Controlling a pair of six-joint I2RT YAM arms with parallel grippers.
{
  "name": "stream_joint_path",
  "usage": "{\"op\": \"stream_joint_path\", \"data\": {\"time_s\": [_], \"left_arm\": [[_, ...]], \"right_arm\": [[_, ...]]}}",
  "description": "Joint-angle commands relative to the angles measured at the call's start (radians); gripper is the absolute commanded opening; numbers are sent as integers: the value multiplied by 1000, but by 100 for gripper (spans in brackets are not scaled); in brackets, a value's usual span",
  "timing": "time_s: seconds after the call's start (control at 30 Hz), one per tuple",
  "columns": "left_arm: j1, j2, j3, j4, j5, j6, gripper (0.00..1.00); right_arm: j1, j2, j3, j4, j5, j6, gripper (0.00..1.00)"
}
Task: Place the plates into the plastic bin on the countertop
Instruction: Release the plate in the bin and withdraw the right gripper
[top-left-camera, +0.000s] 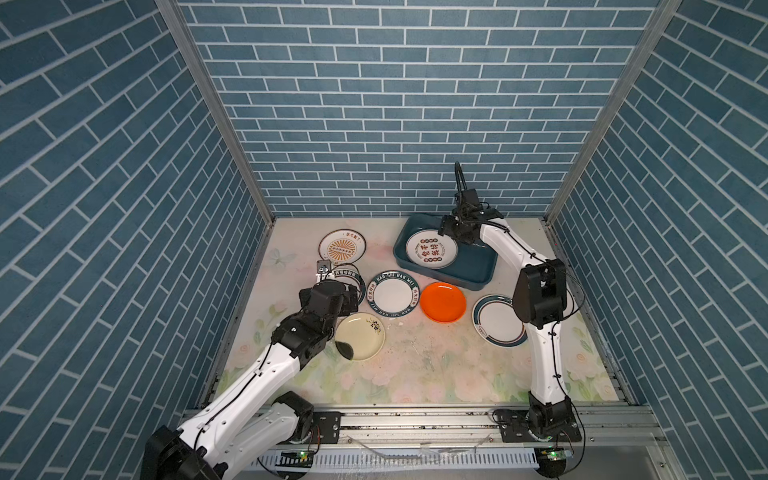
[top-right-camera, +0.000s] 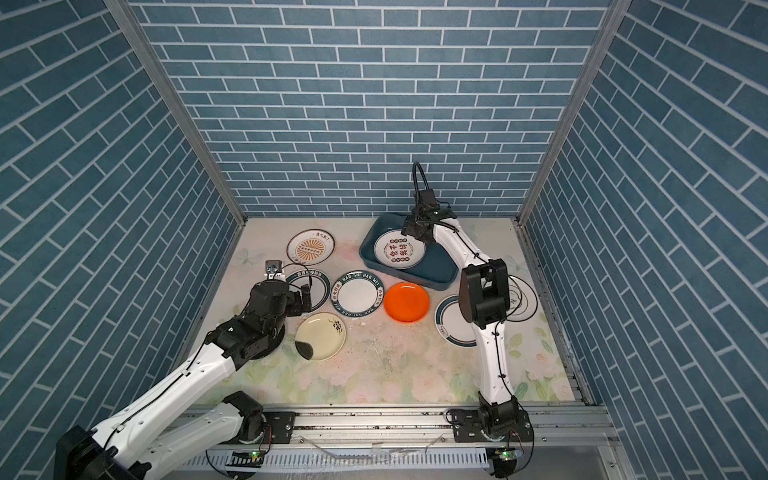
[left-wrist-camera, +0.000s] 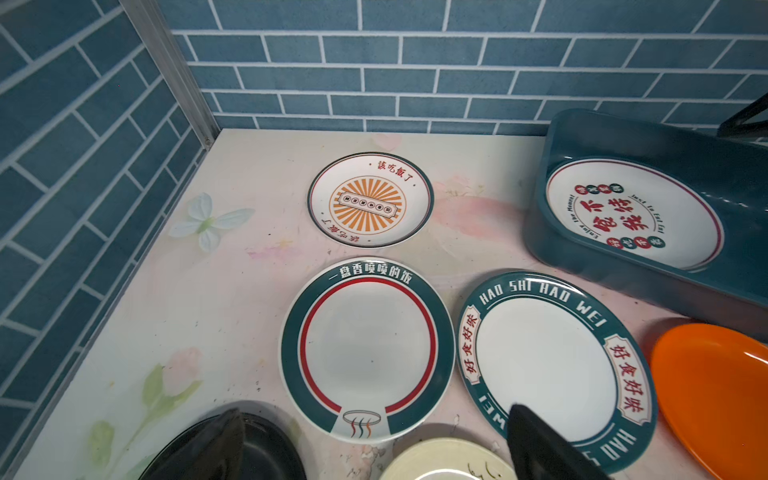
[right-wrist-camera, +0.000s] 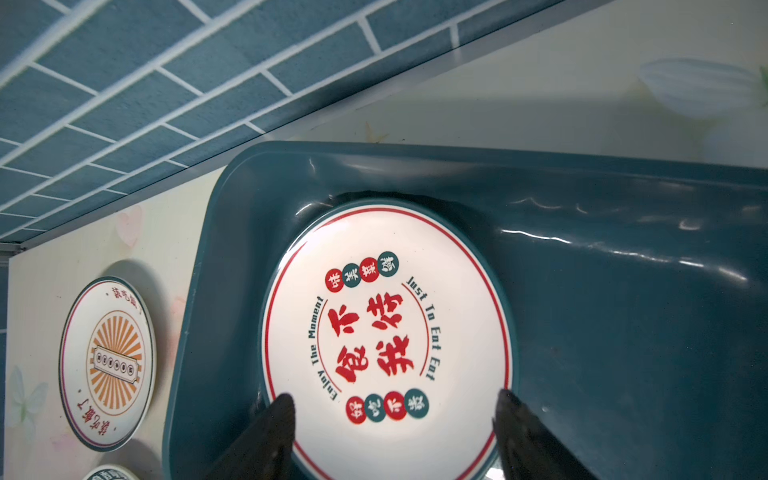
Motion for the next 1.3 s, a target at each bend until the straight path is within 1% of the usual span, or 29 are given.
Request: {"op": "stream_joint_path", "data": {"time_s": [0.0,0.1,0.17,0.23,0.3,0.33,0.4,0.5,0.57,0.63,0.73,0.97,1.03,1.17,1.23,1.27], "left_arm": [[2,-22,16,-61,-48,-26,99],[18,-27,34,-109,-48,-68,100],[49,-33,35,-121,-7,-83,99],[122,-45,1,-113,82,-121,100],[222,-64,-37,-98,229,-177,100],[281,-75,-62,-79,313,-201,100],[371,-88,-107,-41,436,-239,100],[481,-72,-152,6,547,-270,100],[526,-44,-173,39,609,-283,100],[563,-10,-200,110,683,-306,100],[574,32,-220,185,722,-328,99],[584,108,-187,246,706,-309,100],[606,140,-167,251,716,-302,100],[676,204,-167,321,803,-344,100],[684,229,-165,348,811,-347,100],[686,241,-163,356,810,-343,100]], "right_arm": [[-4,-119,1,-46,-16,-62,80],[-6,-213,-94,5,-47,-70,80],[-6,-291,-201,80,-110,-68,80],[-6,-382,-330,185,-204,-66,80],[-5,-471,-466,306,-287,-50,81],[-6,-512,-535,362,-317,-40,81],[-5,-595,-653,455,-357,-19,80],[-4,-705,-808,559,-411,13,81],[-4,-772,-892,602,-440,30,82],[-4,-846,-981,644,-464,48,83],[-4,-945,-1079,670,-467,65,83],[-3,-1113,-1231,653,-457,62,87],[-4,-1150,-1276,664,-466,59,87],[-3,-1206,-1359,675,-488,63,89],[-3,-1231,-1397,677,-488,70,90],[-3,-1246,-1420,682,-483,79,93]]}}
